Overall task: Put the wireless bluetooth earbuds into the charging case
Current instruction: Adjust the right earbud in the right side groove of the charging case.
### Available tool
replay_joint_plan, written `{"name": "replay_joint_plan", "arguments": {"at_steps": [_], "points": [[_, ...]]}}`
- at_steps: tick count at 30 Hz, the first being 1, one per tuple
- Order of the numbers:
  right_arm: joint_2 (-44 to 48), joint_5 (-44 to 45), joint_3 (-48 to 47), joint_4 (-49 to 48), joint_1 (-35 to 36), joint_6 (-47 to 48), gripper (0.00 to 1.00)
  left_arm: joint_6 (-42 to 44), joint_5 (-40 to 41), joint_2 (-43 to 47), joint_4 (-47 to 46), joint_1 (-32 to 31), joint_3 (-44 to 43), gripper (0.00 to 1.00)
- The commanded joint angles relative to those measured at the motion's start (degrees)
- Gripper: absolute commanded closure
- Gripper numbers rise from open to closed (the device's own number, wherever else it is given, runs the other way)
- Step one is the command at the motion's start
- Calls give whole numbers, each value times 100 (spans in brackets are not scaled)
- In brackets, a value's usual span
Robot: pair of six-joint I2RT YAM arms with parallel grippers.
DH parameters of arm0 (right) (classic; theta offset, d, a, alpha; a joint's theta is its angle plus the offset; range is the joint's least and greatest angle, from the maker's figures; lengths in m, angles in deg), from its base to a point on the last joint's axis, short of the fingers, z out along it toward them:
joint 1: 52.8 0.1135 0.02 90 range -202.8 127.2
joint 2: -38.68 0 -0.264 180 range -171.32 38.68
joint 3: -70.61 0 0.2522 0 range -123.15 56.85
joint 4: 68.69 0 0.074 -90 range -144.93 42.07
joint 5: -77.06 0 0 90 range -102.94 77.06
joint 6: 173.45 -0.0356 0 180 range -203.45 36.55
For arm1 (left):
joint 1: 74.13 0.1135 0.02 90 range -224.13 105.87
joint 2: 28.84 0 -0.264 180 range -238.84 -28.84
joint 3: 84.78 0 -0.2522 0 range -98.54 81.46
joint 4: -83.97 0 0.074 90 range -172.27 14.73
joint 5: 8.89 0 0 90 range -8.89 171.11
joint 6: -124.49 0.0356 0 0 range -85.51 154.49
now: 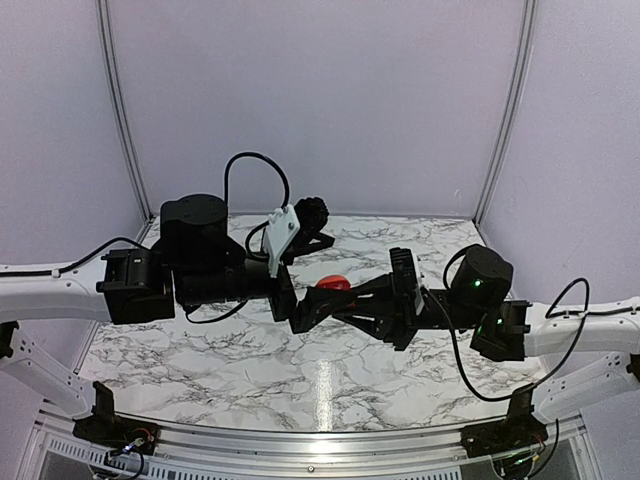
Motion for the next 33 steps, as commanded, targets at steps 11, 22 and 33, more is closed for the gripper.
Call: {"name": "replay_joint_plan", "arguments": {"at_steps": [11, 22, 33], "points": [[-155, -442, 52, -827, -392, -780, 100, 153, -48, 825, 13, 36, 141, 1], [-264, -469, -92, -357, -403, -848, 100, 508, 928, 733, 934, 32, -185, 1], [-432, -852, -244, -91, -403, -766, 100, 654, 819, 340, 1351, 24, -458, 1]]}}
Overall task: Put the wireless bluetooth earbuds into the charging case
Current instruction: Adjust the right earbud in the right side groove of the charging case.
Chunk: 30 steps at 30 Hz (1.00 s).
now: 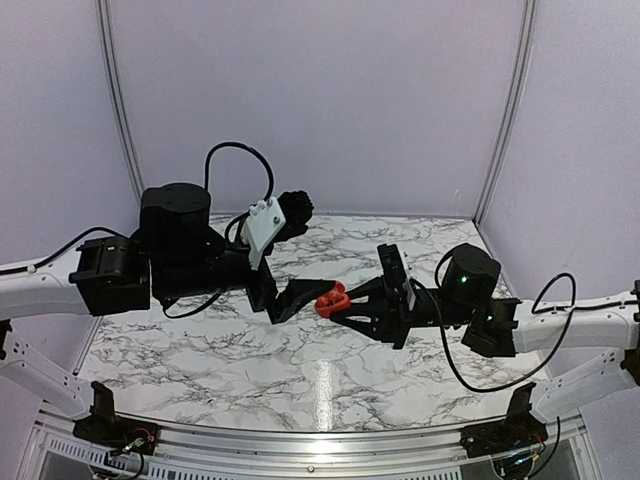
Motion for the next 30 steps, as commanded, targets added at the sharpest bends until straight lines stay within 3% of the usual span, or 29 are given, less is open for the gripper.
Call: {"name": "replay_joint_plan", "arguments": {"at_steps": [1, 9, 24, 30], "points": [[-74, -354, -322, 97, -44, 18, 100, 159, -7, -135, 320, 8, -261, 1], [-125, -967, -404, 240, -49, 169, 100, 268, -335, -218, 699, 14, -416, 2], [-215, -1280, -568, 500, -42, 303, 100, 481, -1207, -490, 1292, 14, -676, 8], [-257, -1336, -605, 518, -38, 303, 100, 493, -1162, -605, 1425, 14, -774, 8]]}}
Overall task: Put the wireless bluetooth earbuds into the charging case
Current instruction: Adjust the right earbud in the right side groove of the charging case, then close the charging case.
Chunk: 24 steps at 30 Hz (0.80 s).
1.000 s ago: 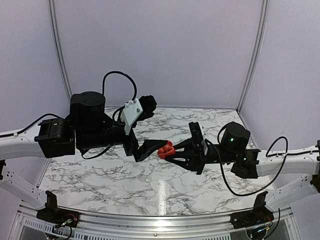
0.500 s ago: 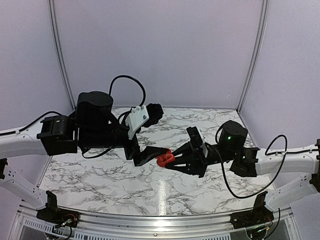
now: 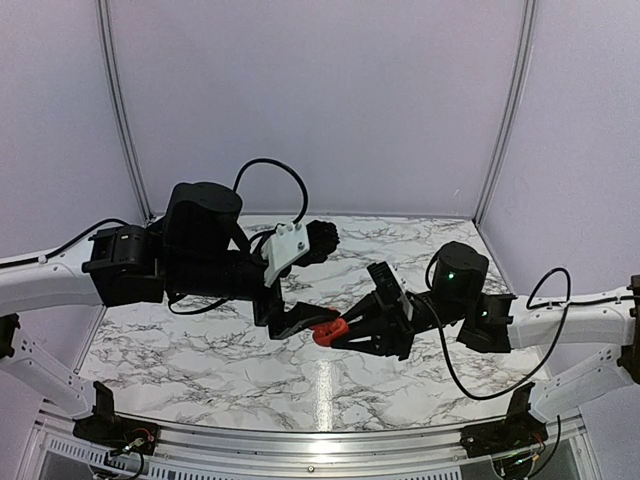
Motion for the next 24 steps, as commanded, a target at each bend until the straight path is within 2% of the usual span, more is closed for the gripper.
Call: {"name": "replay_joint_plan", "arguments": {"at_steps": [1, 6, 11, 18, 24], "points": [[-25, -38, -355, -57, -26, 26, 100, 56, -39, -119, 319, 3, -201, 8], [9, 28, -275, -111, -24, 22, 100, 46, 817, 5, 267, 18, -294, 8], [75, 423, -92, -347, -56, -180, 100, -25, 1108, 487, -198, 100, 12, 5], [275, 993, -3, -364, -160, -355, 100, -251, -301, 1212, -748, 373, 1002, 1], [160, 892, -93, -557, -165, -515, 100, -419, -906, 944, -815, 373, 1164, 1]]}}
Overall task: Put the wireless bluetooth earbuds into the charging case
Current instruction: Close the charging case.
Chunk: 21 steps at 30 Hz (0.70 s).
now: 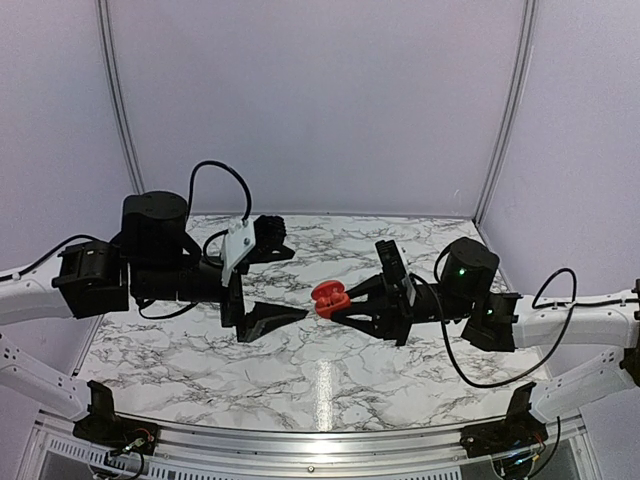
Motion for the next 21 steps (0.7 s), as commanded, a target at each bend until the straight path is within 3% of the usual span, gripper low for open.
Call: {"name": "replay_joint_plan", "arguments": {"at_steps": [1, 7, 21], "points": [[-37, 13, -161, -295, -34, -204, 100, -166, -677, -262, -264, 1, 71, 1], [-187, -94, -279, -303, -34, -257, 100, -55, -891, -553, -393, -67, -18, 2], [-260, 51, -314, -256, -59, -262, 100, 147, -1406, -431, -412, -412, -16, 20]]}}
